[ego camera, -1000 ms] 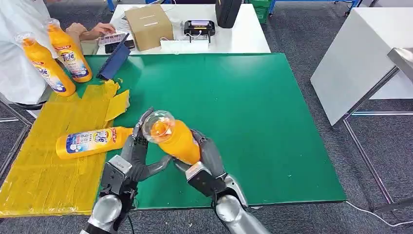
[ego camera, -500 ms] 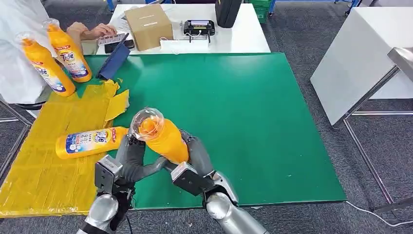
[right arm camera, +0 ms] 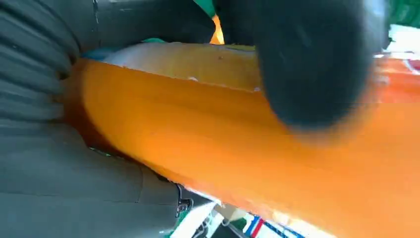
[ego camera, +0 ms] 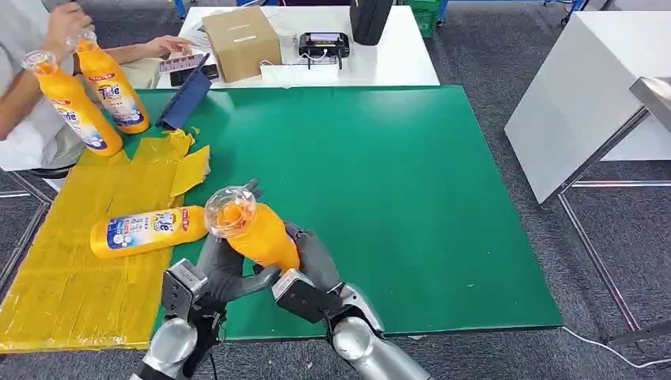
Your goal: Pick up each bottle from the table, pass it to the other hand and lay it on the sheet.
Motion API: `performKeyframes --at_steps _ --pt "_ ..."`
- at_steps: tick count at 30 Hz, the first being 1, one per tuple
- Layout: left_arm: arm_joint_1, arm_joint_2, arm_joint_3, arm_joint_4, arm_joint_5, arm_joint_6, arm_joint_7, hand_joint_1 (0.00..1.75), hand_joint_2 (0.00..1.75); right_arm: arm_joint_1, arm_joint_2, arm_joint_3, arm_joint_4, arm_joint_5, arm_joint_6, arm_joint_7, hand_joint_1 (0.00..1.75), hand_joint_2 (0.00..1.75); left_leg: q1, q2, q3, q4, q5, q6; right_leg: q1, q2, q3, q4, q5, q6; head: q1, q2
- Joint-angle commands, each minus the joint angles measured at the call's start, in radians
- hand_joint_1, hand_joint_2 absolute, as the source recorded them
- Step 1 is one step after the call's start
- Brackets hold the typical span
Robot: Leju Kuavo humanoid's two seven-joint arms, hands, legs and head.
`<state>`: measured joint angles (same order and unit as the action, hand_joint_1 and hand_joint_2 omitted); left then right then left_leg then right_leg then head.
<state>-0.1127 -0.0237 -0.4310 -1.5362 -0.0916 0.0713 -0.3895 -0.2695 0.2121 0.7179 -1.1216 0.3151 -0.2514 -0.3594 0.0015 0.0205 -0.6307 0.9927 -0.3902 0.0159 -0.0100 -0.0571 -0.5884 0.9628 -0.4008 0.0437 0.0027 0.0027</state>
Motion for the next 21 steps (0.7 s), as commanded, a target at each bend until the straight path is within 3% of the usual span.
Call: performKeyframes --at_steps 1,17,18,21 --pt "-0.032 0.01 -0.047 0.022 0.01 -0.019 0.008 0.0 1.75 -0.036 -0.02 0.041 0.129 0.008 -0.011 -0.007 1.75 1.75 0.001 -0.002 0.006 0.0 -0.003 -0.001 0.0 0.005 0.007 0.0 -0.003 -0.002 0.0 0.0" --pt "-0.032 0.0 -0.053 0.036 0.015 -0.02 0.012 0.0 1.75 -0.034 -0.017 0.048 0.154 0.019 -0.018 -0.005 1.75 1.75 0.001 -0.002 0.004 0.0 -0.002 -0.001 0.0 0.004 0.004 0.0 -0.002 -0.001 0.0 0.0" --pt "-0.032 -0.001 -0.054 0.036 0.015 -0.019 0.012 1.69 1.75 -0.033 -0.016 0.048 0.155 0.021 -0.019 -0.005 1.75 1.75 0.0 -0.001 0.002 -0.001 -0.001 -0.001 0.0 0.002 0.002 -0.001 -0.001 -0.001 0.0 0.0" --pt "-0.036 -0.002 -0.057 0.044 0.013 -0.02 0.012 1.75 1.75 -0.031 -0.018 0.048 0.147 0.025 -0.023 -0.009 1.75 1.75 0.0 -0.002 0.004 0.0 -0.002 -0.001 0.0 0.003 0.004 0.0 -0.002 -0.001 0.0 0.0"
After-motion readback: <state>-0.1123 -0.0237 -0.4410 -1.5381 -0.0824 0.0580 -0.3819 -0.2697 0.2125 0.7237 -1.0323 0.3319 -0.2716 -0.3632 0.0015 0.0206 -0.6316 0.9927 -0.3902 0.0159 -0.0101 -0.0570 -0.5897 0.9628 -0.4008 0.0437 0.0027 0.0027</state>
